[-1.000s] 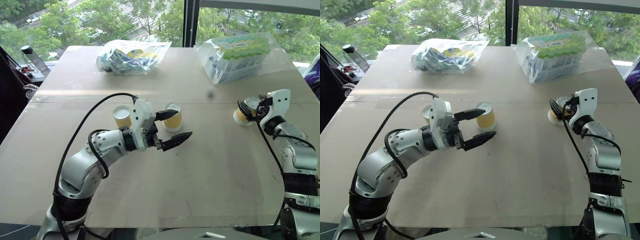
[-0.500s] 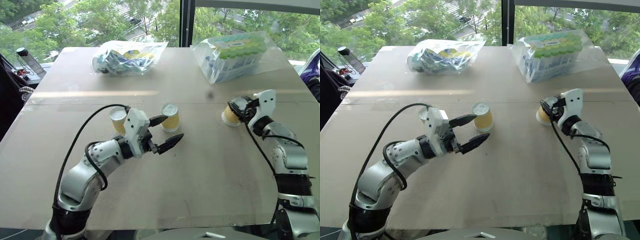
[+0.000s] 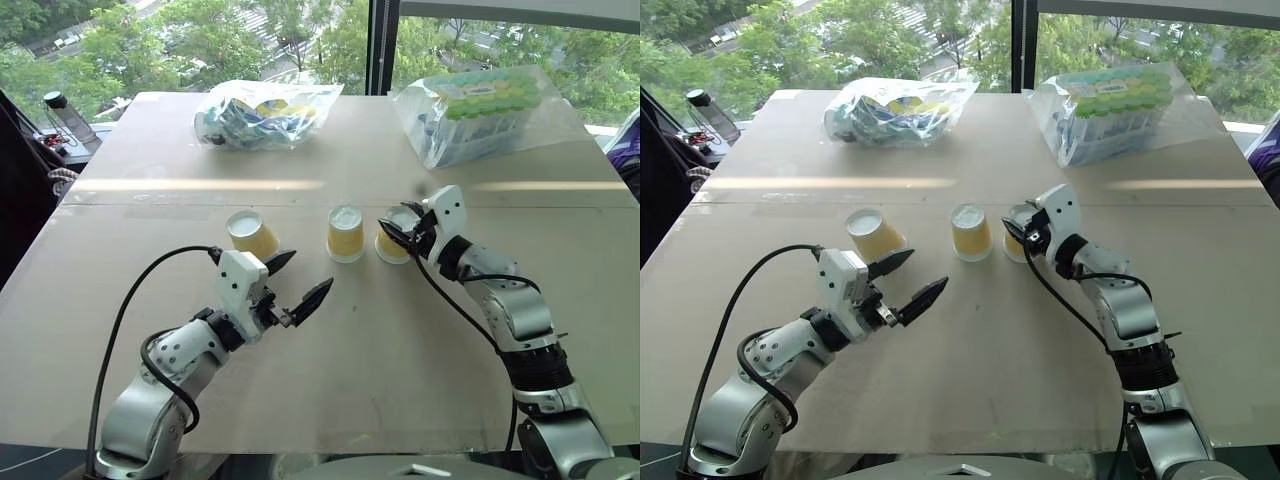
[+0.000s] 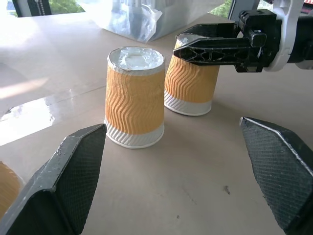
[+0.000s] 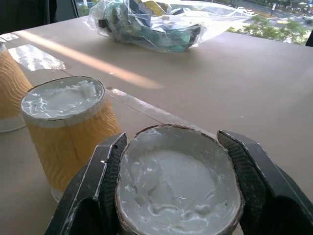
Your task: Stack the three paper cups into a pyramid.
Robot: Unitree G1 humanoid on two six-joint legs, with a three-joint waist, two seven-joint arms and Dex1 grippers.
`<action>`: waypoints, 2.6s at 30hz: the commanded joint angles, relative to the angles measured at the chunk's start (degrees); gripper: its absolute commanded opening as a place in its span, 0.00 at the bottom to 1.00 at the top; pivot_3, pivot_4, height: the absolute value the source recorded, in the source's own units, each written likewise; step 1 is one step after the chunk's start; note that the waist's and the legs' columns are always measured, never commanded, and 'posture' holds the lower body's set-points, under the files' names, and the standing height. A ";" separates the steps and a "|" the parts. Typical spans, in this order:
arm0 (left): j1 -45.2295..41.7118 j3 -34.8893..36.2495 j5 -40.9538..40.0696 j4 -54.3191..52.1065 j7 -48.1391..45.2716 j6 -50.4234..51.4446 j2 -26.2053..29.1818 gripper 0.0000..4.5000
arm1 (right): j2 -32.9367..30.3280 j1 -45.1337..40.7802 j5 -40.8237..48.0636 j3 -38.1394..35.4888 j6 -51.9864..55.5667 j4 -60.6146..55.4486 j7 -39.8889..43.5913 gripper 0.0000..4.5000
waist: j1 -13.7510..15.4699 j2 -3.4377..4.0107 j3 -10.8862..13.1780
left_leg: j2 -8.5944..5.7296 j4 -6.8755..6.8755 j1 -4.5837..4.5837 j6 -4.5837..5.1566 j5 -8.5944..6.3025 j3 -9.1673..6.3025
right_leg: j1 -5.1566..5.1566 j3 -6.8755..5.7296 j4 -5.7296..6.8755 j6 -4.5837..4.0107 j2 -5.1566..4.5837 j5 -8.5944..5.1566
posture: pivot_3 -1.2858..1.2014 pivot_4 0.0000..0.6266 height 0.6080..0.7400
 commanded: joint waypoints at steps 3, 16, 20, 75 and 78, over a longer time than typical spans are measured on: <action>0.88 0.99 0.27 -3.00 -0.40 -2.61 -0.25 1.00 | 0.47 -2.10 -1.18 1.23 -0.39 -0.31 0.78 0.48 | -0.03 0.00 0.00 | 0.00 -0.01 0.00 0.00 0.00 0.00 | 0.00 -0.01 0.01 0.00 0.02 0.00 | 0.52 0.24 1.00; 1.15 1.35 -0.37 -3.14 -0.38 -5.53 -1.57 1.00 | 0.51 -1.81 -0.32 1.15 0.88 -1.35 2.84 0.98 | -0.04 0.00 0.00 | 0.00 -0.01 0.00 0.00 0.00 0.00 | 0.00 -0.02 0.01 0.00 0.01 0.00 | 0.52 0.24 1.00; 1.84 1.55 -0.38 -3.39 -0.33 -6.37 -1.89 1.00 | -0.63 -0.98 1.24 -1.22 0.80 -2.93 3.62 0.99 | -0.02 0.00 0.00 | 0.00 -0.01 0.00 0.00 0.00 0.00 | 0.00 -0.02 0.01 0.00 0.01 0.00 | 0.52 0.24 1.00; -20.86 7.12 15.30 33.97 9.39 -22.12 -10.52 1.00 | -17.91 20.50 27.93 -18.09 -7.81 -22.62 26.99 0.99 | 0.75 -0.16 -0.08 | -0.03 0.09 0.05 0.01 0.00 -0.09 | 0.20 -0.15 -0.01 0.02 -0.01 0.01 | 0.52 0.24 1.00; -21.09 7.41 15.54 34.58 9.66 -22.47 -10.52 0.84 | -17.88 20.71 27.94 -18.16 -7.93 -22.73 26.87 1.00 | 0.75 -0.16 -0.08 | -0.02 0.09 0.05 0.01 0.00 -0.10 | 0.19 -0.15 -0.01 0.02 -0.01 0.01 | 0.52 0.24 1.00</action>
